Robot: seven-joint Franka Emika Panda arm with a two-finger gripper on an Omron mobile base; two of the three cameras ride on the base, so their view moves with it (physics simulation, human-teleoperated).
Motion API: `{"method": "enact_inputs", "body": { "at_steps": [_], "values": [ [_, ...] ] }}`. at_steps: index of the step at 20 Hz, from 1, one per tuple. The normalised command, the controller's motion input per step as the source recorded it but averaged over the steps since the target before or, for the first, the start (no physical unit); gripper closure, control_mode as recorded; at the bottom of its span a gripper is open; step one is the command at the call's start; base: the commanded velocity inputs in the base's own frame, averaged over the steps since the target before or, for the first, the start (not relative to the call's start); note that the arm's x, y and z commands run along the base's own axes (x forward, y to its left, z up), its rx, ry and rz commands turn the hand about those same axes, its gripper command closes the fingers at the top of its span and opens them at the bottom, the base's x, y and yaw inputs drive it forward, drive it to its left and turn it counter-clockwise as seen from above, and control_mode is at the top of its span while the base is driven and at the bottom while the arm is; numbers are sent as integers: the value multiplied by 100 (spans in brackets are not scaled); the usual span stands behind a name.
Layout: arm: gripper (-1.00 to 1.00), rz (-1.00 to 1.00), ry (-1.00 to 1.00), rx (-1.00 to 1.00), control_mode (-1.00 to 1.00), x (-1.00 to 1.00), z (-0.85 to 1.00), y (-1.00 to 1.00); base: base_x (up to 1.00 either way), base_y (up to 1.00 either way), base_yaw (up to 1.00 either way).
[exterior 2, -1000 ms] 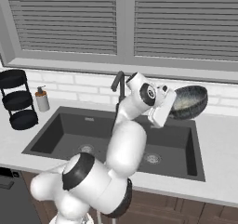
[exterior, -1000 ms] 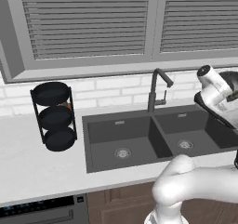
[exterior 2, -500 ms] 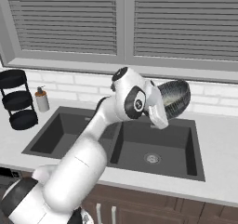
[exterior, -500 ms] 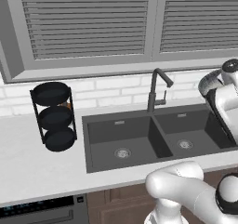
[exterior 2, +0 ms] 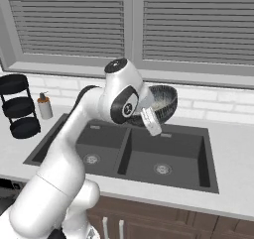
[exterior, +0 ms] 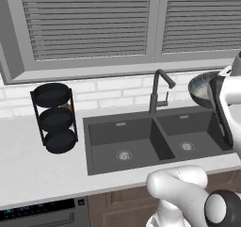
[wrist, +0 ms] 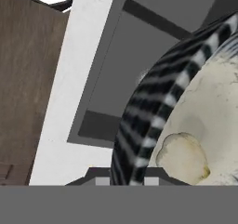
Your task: Pick the garlic from the sink and place it in the bowl. Then pick the bowl and place it in the microwave. Then close the microwave door and press the start button.
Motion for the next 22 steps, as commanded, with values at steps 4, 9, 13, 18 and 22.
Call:
{"method": "enact_inputs", "body": {
  "at_steps": [4, 9, 13, 18, 22],
  "values": [
    [100, -1, 0, 27, -100, -4, 7, 36, 0, 0, 0],
    [100, 0, -1, 29, -100, 0, 11, 30, 0, 0, 0],
    [100, 0, 9, 5, -100, 2, 4, 55, 0, 0, 0],
    [100, 0, -18, -3, -100, -18, 3, 51, 0, 0, 0],
    [100, -3, -25, 0, -100, -14, 2, 32, 0, 0, 0]
  ]
}}
